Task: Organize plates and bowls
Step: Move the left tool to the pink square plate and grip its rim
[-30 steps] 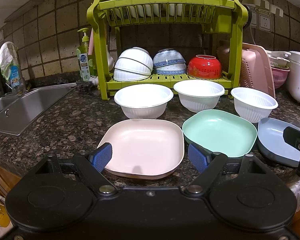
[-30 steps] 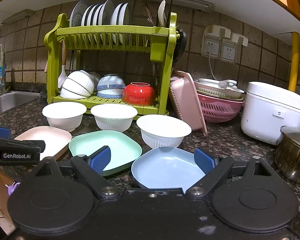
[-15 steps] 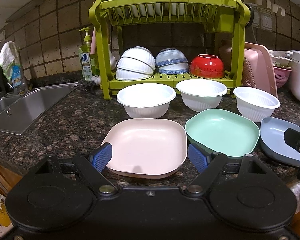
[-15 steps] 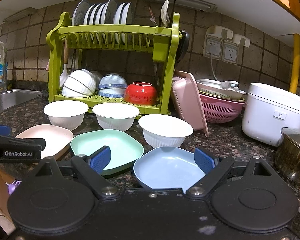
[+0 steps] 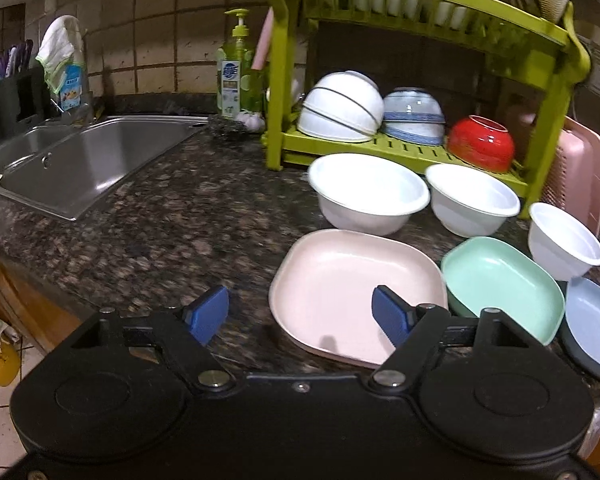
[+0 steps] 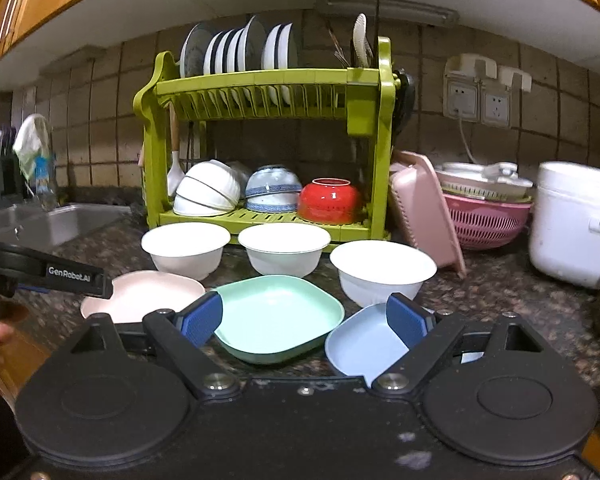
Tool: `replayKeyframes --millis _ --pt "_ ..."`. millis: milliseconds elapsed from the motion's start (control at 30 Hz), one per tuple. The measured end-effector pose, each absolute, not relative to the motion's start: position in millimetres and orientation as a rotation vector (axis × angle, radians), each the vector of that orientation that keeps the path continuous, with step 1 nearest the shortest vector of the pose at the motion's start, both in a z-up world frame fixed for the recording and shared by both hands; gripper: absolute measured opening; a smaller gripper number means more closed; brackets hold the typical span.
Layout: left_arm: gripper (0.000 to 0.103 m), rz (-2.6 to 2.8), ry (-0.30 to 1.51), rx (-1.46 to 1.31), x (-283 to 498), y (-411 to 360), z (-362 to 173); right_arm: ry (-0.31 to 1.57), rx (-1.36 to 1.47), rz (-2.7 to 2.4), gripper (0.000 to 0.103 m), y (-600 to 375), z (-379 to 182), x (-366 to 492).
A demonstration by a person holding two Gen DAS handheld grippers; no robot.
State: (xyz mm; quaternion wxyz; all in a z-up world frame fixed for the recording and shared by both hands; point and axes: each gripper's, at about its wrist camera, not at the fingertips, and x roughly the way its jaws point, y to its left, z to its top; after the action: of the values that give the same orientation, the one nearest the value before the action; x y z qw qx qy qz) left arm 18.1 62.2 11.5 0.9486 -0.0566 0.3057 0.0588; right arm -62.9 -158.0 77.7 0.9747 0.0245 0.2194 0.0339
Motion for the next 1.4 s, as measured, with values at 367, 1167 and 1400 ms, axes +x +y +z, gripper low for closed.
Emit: replayKeyframes --millis 367,1167,1400 --pt "0.079 0.066 0.692 -0.072 46.4 86.5 23.3 0.617 0.169 0.313 0.085 -126.4 86.7 -26.7" --pt "0.040 -0.072 0.810 0.082 80.6 98.6 4.9 0.805 0.251 0.319 0.037 -82.9 55.8 20.2" --pt "0.039 -0.135 0.797 0.126 86.1 96.9 3.7 0.845 0.244 0.327 0.037 -79.1 45.5 38.0"
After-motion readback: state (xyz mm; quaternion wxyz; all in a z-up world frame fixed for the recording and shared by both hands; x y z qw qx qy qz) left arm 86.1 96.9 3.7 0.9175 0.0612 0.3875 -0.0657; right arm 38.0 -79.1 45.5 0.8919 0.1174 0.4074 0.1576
